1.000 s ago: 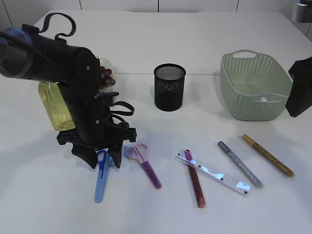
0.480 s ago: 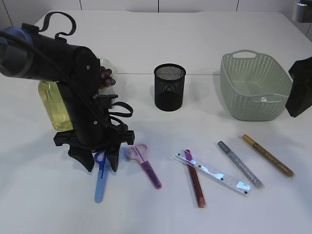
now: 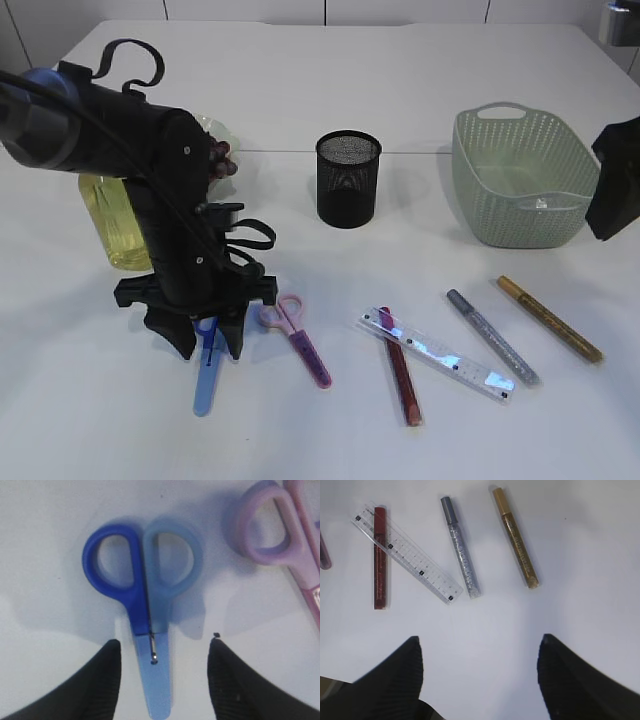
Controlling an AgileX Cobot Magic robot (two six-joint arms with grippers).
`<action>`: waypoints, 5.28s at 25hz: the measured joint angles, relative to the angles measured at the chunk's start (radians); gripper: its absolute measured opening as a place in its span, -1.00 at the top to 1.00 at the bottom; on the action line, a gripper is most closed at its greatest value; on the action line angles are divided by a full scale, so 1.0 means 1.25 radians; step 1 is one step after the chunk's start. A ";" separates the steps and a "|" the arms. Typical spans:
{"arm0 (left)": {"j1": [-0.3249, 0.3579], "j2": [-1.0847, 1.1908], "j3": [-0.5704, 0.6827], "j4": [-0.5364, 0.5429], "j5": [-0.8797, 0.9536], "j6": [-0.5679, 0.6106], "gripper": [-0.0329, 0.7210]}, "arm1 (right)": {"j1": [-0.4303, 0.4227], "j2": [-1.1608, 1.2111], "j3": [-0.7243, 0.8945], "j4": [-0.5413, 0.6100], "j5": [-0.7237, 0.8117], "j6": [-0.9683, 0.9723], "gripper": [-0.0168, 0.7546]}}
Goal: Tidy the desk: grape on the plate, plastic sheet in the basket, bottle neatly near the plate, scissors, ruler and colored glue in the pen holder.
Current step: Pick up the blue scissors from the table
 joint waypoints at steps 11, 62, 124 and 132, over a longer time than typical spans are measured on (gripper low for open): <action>0.000 0.019 0.000 0.000 -0.004 -0.001 -0.14 | 0.000 0.000 0.000 0.000 0.000 0.000 -0.49; 0.000 0.032 -0.003 0.008 -0.022 0.003 0.52 | 0.000 0.000 0.000 0.000 0.000 0.000 -0.49; 0.000 0.037 -0.009 0.043 0.011 0.024 0.47 | 0.000 0.000 0.000 0.000 0.000 0.000 -0.49; 0.000 0.038 -0.010 0.049 0.025 0.055 0.47 | 0.000 0.000 0.000 0.000 0.000 0.000 -0.49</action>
